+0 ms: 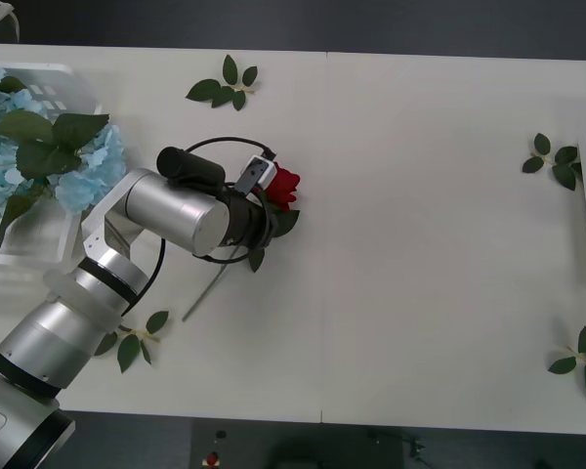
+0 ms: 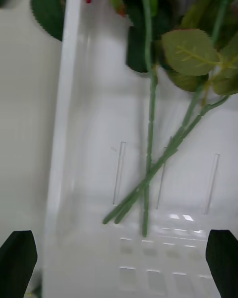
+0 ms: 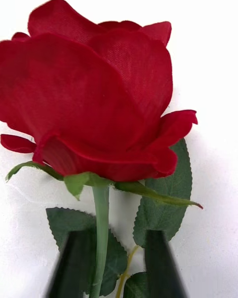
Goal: Put the red flowers into the right box and the blue flowers into the left box
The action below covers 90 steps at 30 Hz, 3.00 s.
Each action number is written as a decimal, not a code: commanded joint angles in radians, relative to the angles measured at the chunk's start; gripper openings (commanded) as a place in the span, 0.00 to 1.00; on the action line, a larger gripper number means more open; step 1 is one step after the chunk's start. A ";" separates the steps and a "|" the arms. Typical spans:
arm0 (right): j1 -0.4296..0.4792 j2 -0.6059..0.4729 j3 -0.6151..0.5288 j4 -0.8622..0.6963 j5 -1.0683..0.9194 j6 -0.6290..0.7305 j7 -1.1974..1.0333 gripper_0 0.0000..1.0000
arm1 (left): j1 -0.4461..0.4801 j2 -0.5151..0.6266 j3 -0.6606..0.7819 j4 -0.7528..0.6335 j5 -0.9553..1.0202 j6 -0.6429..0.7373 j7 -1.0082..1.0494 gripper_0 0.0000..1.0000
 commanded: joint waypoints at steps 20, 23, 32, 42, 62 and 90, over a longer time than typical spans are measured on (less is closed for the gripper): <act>-0.245 0.187 -0.020 -0.273 -0.535 0.233 0.599 1.00 | -0.005 0.018 0.220 -0.281 0.261 0.085 0.022 0.00; -0.245 0.270 -0.053 -0.312 -0.538 0.253 0.762 1.00 | -0.005 0.018 0.391 -0.324 0.498 0.186 -0.043 0.00; -0.245 0.371 -0.100 -0.338 -0.600 0.325 0.813 1.00 | -0.001 0.016 0.694 -0.232 0.942 0.378 -0.388 0.00; -0.245 0.405 -0.099 -0.323 -0.647 0.370 0.813 1.00 | -0.001 -0.031 0.605 0.102 1.594 0.261 -0.879 0.00; -0.189 0.557 -0.099 -0.269 -0.655 0.397 0.813 1.00 | 0.015 -0.208 0.343 0.102 1.805 -0.041 -0.939 0.00; -0.178 0.707 -0.051 -0.272 -0.609 0.314 0.813 0.00 | 0.016 -0.242 0.269 0.078 1.689 -0.171 -0.943 0.00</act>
